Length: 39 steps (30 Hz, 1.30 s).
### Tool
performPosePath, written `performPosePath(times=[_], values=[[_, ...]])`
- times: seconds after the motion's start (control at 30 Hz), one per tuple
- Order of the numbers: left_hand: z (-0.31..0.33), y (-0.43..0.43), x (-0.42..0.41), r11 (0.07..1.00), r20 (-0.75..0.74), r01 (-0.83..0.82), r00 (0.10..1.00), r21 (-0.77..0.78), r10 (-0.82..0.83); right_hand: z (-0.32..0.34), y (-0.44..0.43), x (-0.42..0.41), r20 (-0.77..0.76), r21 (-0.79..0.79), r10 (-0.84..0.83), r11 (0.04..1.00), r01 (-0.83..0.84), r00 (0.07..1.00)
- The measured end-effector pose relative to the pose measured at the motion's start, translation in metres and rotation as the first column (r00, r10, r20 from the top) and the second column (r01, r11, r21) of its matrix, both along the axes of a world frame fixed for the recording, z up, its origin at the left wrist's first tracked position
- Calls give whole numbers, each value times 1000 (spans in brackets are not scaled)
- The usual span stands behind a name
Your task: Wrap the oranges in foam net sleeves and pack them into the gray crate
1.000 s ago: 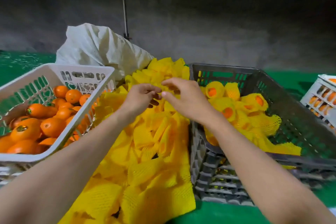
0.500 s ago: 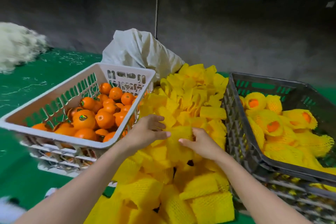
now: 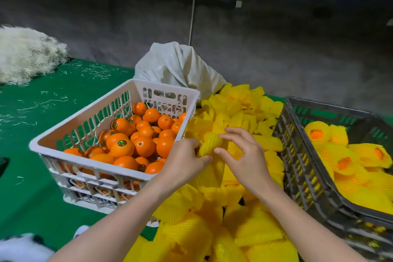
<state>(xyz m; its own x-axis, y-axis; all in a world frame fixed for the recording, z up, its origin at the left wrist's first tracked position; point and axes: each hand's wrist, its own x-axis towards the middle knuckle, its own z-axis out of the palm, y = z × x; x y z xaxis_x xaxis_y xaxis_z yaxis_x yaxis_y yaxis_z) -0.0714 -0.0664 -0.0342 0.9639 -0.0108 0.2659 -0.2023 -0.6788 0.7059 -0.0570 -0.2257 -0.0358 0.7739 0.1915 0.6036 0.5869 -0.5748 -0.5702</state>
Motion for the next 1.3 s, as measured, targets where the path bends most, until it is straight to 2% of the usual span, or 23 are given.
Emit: performPosePath(times=[0.07, 0.13, 0.2, 0.23, 0.27, 0.3, 0.33, 0.37, 0.43, 0.5, 0.6, 0.83, 0.87, 0.93, 1.0, 1.03, 1.1, 1.17, 1.23, 1.3], values=[[4, 12, 1, 1000, -8, 13, 1000, -23, -13, 3, 16, 2, 116, 20, -44, 999, 42, 992], [13, 29, 2, 980, -61, 87, 993, -181, -100, 4, 29, 5, 152, 47, -30, 999, 23, 988], [23, 56, 9, 855, -75, 95, 985, -510, -155, 5, 39, 9, 83, 103, 3, 995, -12, 997], [25, 71, 18, 802, -66, 52, 991, -594, -114, 4, 43, 12, 43, 123, 20, 992, -25, 999], [25, 86, 28, 815, -64, 9, 996, -580, -57, 3, 47, 14, 13, 131, 31, 991, -32, 999], [22, 101, 41, 898, -72, -46, 997, -437, 16, 2, 50, 15, -10, 130, 39, 991, -38, 999], [16, 115, 55, 969, -105, -88, 992, -230, 65, 1, 53, 16, -30, 124, 50, 991, -46, 998], [8, 126, 69, 994, -176, -113, 978, -7, 110, 0, 56, 17, -46, 115, 61, 992, -55, 997], [-7, 138, 87, 923, -365, -91, 900, 373, 236, 1, 59, 18, -60, 92, 76, 993, -71, 995], [-20, 141, 98, 808, -450, 28, 841, 588, 299, 3, 58, 19, -69, 70, 82, 995, -77, 994], [-38, 141, 106, 736, -448, 109, 848, 669, 282, 8, 54, 18, -68, 39, 84, 996, -82, 994], [-45, 140, 112, 765, -307, 2, 917, 644, 256, 17, 52, 11, -67, 15, 99, 995, -98, 993], [-44, 141, 112, 806, -290, -27, 926, 591, 243, 19, 52, 11, -81, 29, 112, 994, -110, 990], [-39, 144, 113, 933, -246, -105, 949, 345, 198, 20, 50, 11, -118, 67, 140, 989, -133, 983], [-28, 143, 107, 985, -266, -168, 953, -51, 149, 20, 48, 13, -164, 127, 172, 980, -152, 971], [-21, 140, 102, 941, -304, -182, 948, -284, 92, 20, 47, 13, -196, 166, 198, 972, -166, 960], [-6, 127, 87, 735, -331, -163, 939, -658, -88, 21, 46, 12, -268, 266, 272, 943, -200, 924], [4, 107, 70, 468, -289, -139, 919, -873, -266, 21, 45, 10, -309, 374, 368, 895, -243, 877], [11, 85, 57, 274, -274, -179, 890, -945, -364, 22, 44, 7, -333, 465, 463, 839, -284, 822], [14, 63, 45, 144, -261, -217, 826, -965, -499, 23, 44, 1, -356, 586, 567, 755, -295, 743]])
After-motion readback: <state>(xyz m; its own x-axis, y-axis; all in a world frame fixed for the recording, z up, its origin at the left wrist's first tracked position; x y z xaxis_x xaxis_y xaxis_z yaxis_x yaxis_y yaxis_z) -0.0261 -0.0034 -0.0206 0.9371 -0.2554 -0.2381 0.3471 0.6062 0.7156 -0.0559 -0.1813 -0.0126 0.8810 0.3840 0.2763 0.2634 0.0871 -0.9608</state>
